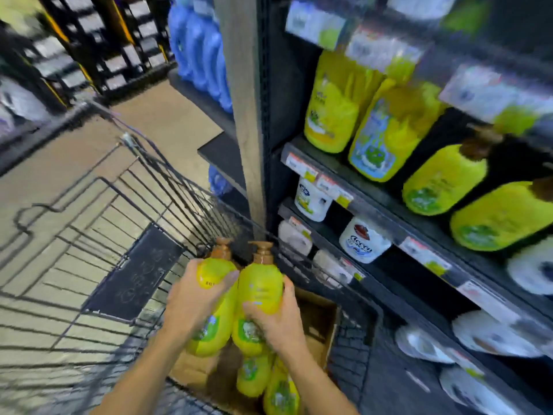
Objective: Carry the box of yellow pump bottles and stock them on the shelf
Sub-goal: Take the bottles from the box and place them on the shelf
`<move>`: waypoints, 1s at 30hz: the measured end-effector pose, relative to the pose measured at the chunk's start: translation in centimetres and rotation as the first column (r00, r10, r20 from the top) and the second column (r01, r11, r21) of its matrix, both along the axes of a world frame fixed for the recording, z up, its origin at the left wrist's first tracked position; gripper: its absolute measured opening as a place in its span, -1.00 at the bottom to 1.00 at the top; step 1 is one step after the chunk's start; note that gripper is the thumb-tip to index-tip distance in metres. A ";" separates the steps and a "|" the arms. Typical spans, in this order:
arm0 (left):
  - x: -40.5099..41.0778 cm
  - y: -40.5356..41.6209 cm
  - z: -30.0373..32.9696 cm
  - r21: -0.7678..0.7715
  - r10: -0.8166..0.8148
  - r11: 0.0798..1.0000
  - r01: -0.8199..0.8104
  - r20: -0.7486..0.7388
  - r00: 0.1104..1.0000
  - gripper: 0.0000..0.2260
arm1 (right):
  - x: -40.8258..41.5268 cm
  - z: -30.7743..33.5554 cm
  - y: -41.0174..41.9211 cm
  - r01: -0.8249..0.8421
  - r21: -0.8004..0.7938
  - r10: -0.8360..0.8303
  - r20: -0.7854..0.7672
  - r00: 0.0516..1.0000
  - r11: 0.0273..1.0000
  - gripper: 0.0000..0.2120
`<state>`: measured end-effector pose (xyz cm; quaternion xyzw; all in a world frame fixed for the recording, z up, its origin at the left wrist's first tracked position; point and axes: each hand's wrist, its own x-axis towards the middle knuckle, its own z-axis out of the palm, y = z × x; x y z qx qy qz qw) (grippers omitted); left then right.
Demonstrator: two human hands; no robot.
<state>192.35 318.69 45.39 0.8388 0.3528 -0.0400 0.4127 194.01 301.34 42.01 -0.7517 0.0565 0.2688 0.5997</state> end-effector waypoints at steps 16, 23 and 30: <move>4.3 -9.9 21.9 -0.292 -0.374 0.848 0.443 0.263 0.889 -0.30 | 2.7 22.1 -12.0 0.227 0.093 -0.245 0.408 0.879 0.969 -0.41; 4.8 -12.5 28.7 -0.127 -0.428 0.816 0.564 0.524 0.737 -0.55 | 0.2 30.3 -13.9 0.389 0.098 -0.382 0.508 0.772 0.916 -0.37; 7.3 -12.9 35.5 0.020 -0.526 0.746 0.665 0.631 0.570 -0.49 | 1.5 37.2 -14.5 0.462 0.120 -0.443 0.568 0.693 0.879 -0.36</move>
